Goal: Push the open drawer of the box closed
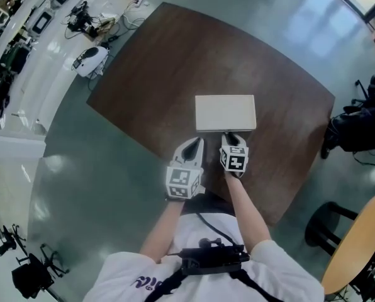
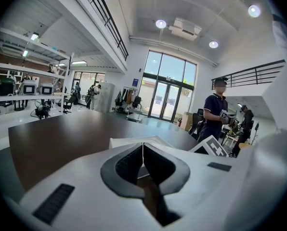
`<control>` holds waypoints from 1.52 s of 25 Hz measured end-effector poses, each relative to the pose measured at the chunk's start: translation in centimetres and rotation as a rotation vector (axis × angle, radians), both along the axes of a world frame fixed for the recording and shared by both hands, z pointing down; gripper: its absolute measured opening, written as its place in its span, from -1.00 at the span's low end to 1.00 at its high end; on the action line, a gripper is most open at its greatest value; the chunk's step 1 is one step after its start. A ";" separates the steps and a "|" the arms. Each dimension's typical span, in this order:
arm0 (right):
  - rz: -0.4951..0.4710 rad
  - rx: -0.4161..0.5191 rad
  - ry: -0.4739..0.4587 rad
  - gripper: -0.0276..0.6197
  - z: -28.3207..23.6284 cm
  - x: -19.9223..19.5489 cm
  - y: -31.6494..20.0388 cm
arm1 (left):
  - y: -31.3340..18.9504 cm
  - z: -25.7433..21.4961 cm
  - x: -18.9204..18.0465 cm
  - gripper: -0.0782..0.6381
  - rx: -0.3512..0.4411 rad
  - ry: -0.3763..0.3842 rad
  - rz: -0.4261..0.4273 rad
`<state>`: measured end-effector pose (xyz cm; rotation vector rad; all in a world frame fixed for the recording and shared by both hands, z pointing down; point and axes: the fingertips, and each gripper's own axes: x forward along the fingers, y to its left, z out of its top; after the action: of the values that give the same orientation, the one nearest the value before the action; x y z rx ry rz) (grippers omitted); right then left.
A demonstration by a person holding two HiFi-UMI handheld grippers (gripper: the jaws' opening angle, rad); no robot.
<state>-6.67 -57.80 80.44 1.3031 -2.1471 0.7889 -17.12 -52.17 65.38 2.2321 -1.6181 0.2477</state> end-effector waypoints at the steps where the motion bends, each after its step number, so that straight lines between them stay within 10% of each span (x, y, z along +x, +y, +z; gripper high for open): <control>1: 0.008 0.007 -0.002 -0.69 -0.5 0.2 0.6 | 0.4 -0.3 0.2 -0.76 0.005 0.004 0.009; 7: 0.029 0.078 -0.074 -0.69 -5.2 0.0 3.8 | 2.0 -2.1 0.3 -0.76 0.055 0.015 0.052; 24: 0.120 0.660 -0.117 -0.91 -30.6 3.0 9.9 | 5.4 -15.6 2.9 -0.76 0.349 0.028 0.131; 38: 0.108 0.701 -0.063 -0.91 -31.2 3.5 13.1 | 6.9 -14.5 4.1 -0.76 0.336 0.045 0.142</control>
<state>-3.18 -44.75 49.23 1.7490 -2.5307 0.0893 -12.99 -45.28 50.89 2.5861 -1.5752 -0.0429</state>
